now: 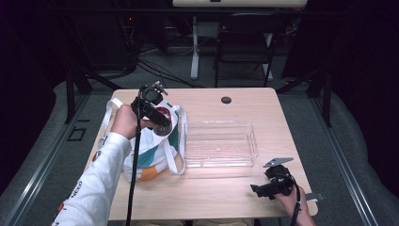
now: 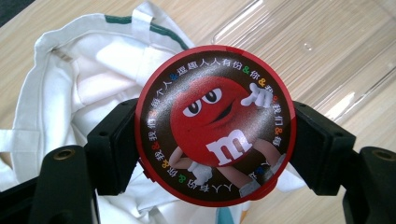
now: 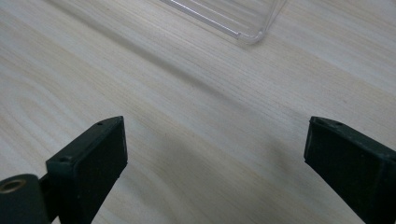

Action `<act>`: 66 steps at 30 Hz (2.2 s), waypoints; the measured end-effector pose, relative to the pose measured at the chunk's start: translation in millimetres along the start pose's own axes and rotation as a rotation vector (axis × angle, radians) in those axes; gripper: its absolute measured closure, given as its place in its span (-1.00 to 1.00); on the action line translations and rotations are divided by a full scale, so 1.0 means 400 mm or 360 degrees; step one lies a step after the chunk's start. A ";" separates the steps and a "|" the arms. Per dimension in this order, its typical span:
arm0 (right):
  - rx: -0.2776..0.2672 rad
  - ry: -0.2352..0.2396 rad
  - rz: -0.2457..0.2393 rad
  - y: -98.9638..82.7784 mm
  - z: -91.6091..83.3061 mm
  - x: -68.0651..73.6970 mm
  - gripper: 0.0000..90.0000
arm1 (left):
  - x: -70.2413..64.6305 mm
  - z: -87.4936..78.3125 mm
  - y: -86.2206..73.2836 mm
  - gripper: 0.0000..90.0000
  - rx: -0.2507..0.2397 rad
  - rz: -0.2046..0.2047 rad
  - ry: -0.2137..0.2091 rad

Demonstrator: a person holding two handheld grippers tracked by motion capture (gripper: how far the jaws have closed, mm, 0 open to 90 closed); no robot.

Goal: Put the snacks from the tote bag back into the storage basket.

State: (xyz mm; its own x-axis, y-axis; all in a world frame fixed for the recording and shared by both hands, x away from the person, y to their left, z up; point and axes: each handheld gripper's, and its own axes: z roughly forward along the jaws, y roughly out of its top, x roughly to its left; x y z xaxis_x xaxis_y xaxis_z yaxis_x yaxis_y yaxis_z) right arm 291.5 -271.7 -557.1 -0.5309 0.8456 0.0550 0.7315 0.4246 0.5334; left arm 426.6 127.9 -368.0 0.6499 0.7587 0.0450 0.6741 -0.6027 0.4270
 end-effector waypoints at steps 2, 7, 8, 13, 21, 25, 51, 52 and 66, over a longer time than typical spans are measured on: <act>0.0001 0.0003 -0.0002 0.000 0.001 0.000 -0.87 | -0.007 0.000 0.005 -0.43 0.0003 0.0016 -0.0009; 0.0000 0.0004 -0.0001 0.000 0.001 0.000 -0.87 | -0.023 0.000 0.015 -0.43 -0.0001 0.0044 -0.0028; 0.0001 0.0001 0.0001 0.000 0.000 0.000 -0.87 | -0.028 0.000 0.018 -0.43 -0.0007 0.0052 -0.0031; -0.0008 0.0004 0.0015 -0.001 0.000 0.001 -0.87 | -0.046 0.003 0.029 -0.43 -0.0010 0.0080 -0.0045; 0.0004 0.0000 0.0001 -0.001 -0.002 0.001 -0.87 | -0.080 0.013 0.046 -0.43 -0.0004 0.0121 -0.0086; 0.0009 -0.0002 -0.0005 -0.001 -0.004 -0.001 -0.87 | -0.093 0.018 0.052 -0.43 -0.0006 0.0138 -0.0096; 0.0007 0.0004 -0.0006 -0.001 -0.004 0.000 -0.87 | -0.156 0.065 0.074 -0.43 0.0014 0.0225 -0.0179; 0.0008 0.0007 -0.0006 -0.001 -0.005 0.000 -0.87 | -0.156 0.068 0.075 -0.43 0.0017 0.0226 -0.0182; -0.0007 0.0013 0.0009 0.000 -0.001 0.001 -0.87 | -0.179 0.128 0.070 -0.43 0.0057 0.0198 -0.0242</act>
State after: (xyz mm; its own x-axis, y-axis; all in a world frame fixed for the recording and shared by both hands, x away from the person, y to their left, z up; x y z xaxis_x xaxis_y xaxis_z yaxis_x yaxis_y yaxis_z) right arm 291.0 -271.6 -556.8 -0.5304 0.8453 0.0648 0.7327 0.4186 0.5366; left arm 416.8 44.1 -405.7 0.7728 0.6332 -0.0427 0.5955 -0.7002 0.3939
